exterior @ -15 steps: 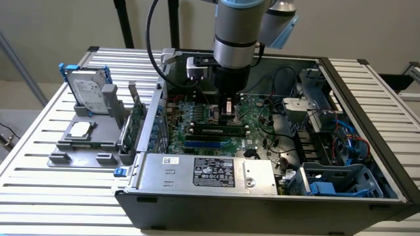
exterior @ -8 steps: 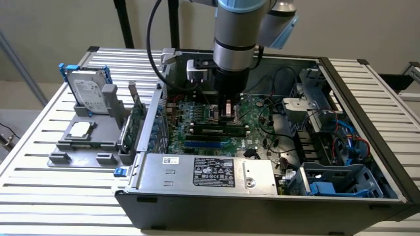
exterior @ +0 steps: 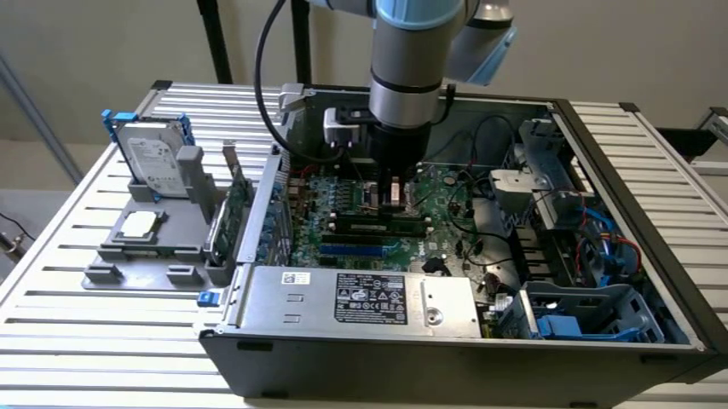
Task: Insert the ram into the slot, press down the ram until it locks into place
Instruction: 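Press down the ram until it locks into place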
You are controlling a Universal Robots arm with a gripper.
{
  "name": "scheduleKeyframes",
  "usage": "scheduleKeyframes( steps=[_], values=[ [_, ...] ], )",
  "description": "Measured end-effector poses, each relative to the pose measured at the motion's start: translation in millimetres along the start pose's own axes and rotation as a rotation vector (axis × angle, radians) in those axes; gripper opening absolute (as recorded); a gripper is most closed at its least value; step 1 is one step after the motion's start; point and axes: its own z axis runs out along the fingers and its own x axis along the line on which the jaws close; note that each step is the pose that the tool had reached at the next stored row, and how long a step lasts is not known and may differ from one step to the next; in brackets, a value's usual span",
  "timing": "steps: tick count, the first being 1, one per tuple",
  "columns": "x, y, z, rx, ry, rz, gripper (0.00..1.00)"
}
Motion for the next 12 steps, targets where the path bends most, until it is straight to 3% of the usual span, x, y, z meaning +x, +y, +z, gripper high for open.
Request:
scheduleKeyframes(
  steps=[4,5,9,11,12],
  values=[
    [-0.2,-0.1,1.0,-0.0010,-0.0013,0.000,0.11],
    [-0.3,-0.1,-2.0,-0.0022,-0.0031,0.000,0.11],
    [0.4,-1.4,-19.3,-0.0109,-0.0010,0.000,0.11],
    [0.6,-2.5,-24.6,-0.0175,-0.0011,0.000,0.11],
    [0.6,-2.5,-24.6,-0.0179,-0.0011,0.000,0.11]
  ],
)
